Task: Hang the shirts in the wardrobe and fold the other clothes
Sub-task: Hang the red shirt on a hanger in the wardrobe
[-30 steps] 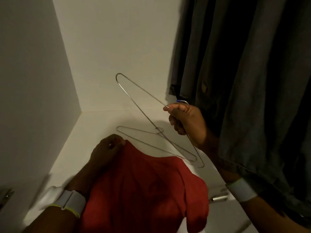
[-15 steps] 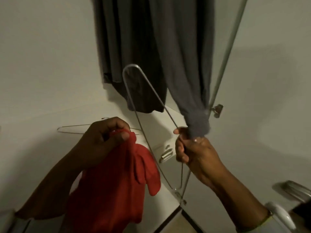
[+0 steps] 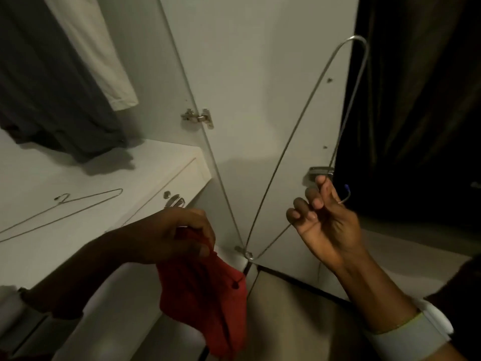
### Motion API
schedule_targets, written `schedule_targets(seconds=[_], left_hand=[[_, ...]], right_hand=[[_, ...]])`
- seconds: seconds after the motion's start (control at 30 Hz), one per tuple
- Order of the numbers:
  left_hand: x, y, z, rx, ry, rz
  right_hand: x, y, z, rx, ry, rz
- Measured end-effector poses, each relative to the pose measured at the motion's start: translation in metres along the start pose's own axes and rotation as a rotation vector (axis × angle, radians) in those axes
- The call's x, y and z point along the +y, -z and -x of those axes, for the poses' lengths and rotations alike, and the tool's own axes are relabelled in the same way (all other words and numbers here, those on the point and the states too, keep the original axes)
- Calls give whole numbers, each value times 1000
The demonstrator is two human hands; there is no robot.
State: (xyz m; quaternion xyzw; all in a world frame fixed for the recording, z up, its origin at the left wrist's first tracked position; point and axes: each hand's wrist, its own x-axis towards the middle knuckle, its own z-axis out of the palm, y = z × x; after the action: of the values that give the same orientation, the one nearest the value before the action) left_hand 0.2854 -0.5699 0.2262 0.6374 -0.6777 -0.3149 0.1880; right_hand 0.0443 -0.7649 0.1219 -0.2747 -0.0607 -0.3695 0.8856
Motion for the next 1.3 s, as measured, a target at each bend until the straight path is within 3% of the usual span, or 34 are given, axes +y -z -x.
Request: schedule_targets(seconds=[0.1,0.23,0.4,0.67,0.83,0.93,1.07,1.3], left_hand=[[24,-22,-28,-93,-22,17],[46,-40,-52,-68,-55,46],[64,-44,-78,37,-170,109],[70,-22,-85,176,-310,159],[61,-12,-80,205,-328,179],[51,-11,-75,244,-321,229],[41,-7,-67,288,-311,279],[37,-9,-65,188,-252,267]], right_hand=[[-36,7,23,13,89,-166],[-48,7,41,35,172,-318],[-14,15,61,195,99,-238],[-10,54,76,158,-142,402],[-27,65,73,151,-159,742],[-40,70,67,68,-156,983],[-53,69,62,2,-217,1113],[-74,50,51,-237,-252,1533]])
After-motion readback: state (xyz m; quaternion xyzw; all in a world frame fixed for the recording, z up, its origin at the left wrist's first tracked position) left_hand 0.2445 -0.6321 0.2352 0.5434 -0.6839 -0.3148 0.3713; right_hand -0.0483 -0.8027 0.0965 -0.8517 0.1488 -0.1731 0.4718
